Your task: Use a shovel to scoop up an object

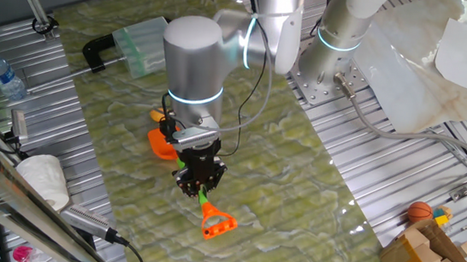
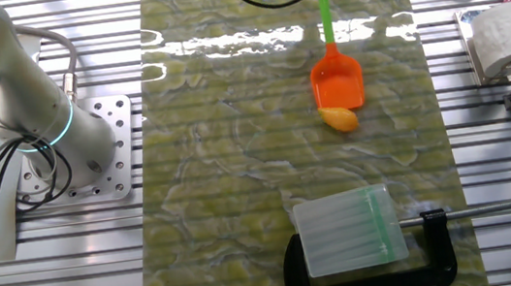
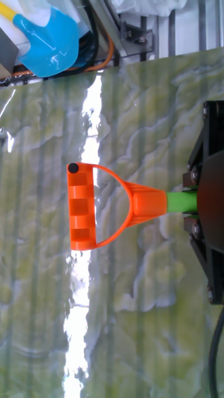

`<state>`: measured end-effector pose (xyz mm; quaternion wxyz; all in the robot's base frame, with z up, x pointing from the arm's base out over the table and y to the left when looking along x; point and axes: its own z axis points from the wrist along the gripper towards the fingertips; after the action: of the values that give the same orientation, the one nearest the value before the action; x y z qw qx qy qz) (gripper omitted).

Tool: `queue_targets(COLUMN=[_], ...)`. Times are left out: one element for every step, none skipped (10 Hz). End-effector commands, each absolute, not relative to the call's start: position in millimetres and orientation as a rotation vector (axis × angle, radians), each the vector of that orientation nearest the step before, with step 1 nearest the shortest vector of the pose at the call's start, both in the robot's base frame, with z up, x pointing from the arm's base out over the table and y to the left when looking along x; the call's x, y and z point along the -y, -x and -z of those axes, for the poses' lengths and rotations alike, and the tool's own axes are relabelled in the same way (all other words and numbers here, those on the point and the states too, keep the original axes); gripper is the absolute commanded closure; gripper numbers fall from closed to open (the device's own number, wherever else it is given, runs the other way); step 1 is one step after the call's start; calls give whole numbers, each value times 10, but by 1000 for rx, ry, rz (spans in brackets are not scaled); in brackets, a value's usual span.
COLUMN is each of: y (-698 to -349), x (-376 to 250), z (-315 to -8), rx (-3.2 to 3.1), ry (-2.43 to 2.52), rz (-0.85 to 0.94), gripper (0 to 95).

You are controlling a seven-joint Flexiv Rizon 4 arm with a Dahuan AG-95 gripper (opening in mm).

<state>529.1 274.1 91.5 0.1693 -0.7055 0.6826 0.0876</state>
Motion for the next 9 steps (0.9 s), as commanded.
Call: queue_targets(y=[-5288, -5286, -5286, -5285, -5282, -5284, -5288, -5293, -5296], x=[-2727, -2722, -2719, -2712, -2701, -2695, -2682, -2669, -2651], z=[-916, -914, -912, -908, -903, -898, -889, -883, -880], rx=[-1939, -1939, -1937, -1933, -1939, -1943, -1948, -1947, -1944], ry=[2008, 2010, 2014, 2020, 2021, 2020, 2025, 2028, 2026], rz=[-251, -250, -248, -245, -243, -245, -241, -240, -246], gripper=[950, 950, 950, 950, 950, 950, 950, 950, 950])
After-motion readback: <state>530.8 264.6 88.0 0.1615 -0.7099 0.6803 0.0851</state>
